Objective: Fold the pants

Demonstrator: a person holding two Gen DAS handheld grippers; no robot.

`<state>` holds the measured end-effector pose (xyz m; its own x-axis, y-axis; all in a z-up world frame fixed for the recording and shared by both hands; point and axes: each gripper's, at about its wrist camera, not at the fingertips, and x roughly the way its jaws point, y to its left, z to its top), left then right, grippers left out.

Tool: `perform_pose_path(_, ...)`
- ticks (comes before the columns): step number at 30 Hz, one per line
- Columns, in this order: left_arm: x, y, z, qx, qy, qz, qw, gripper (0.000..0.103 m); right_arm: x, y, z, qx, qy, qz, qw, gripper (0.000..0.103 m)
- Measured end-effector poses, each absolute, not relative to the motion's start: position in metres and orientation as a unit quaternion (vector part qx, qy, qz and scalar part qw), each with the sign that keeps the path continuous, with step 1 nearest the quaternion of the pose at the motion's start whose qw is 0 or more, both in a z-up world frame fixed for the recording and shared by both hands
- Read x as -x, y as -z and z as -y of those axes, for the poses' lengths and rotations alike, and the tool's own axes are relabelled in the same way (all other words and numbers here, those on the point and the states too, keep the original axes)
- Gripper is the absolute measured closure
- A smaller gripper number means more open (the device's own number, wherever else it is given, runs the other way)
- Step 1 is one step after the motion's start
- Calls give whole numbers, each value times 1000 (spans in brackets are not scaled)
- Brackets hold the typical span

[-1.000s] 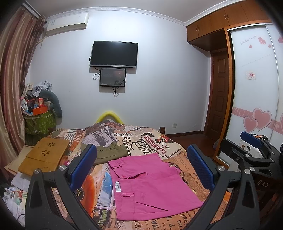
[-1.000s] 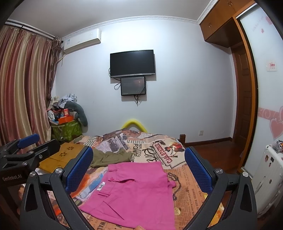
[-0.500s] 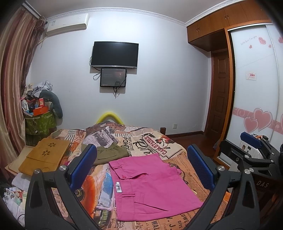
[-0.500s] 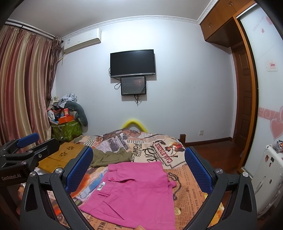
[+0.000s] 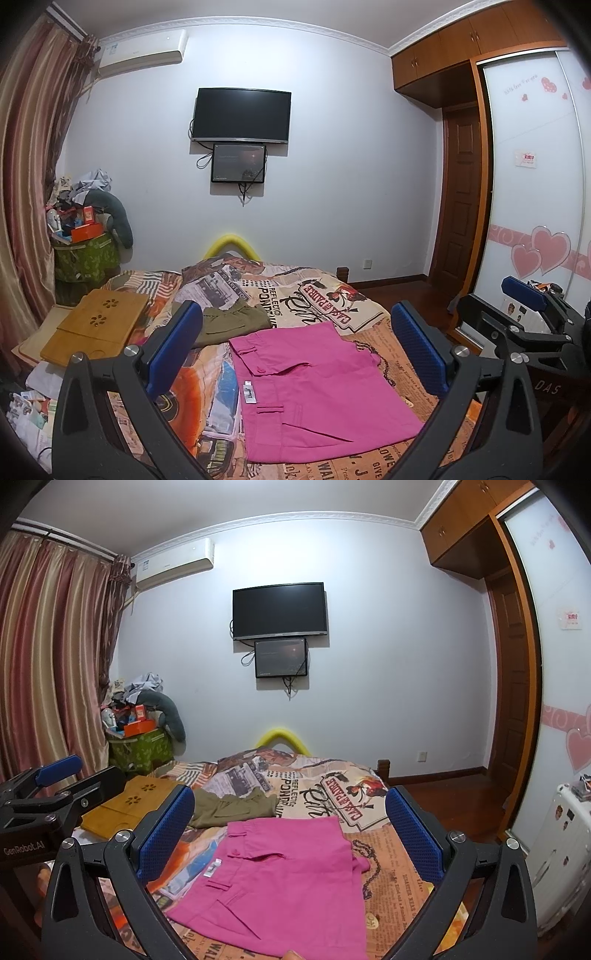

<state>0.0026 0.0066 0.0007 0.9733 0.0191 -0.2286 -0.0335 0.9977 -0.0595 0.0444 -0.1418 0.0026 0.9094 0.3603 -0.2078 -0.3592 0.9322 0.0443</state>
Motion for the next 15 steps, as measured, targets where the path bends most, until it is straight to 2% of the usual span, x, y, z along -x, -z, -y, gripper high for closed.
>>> perform_pose_path(15,-4,-2,-5,30,-14,-114,993,0,-46,-1,139,-2,-187,-109,976,0)
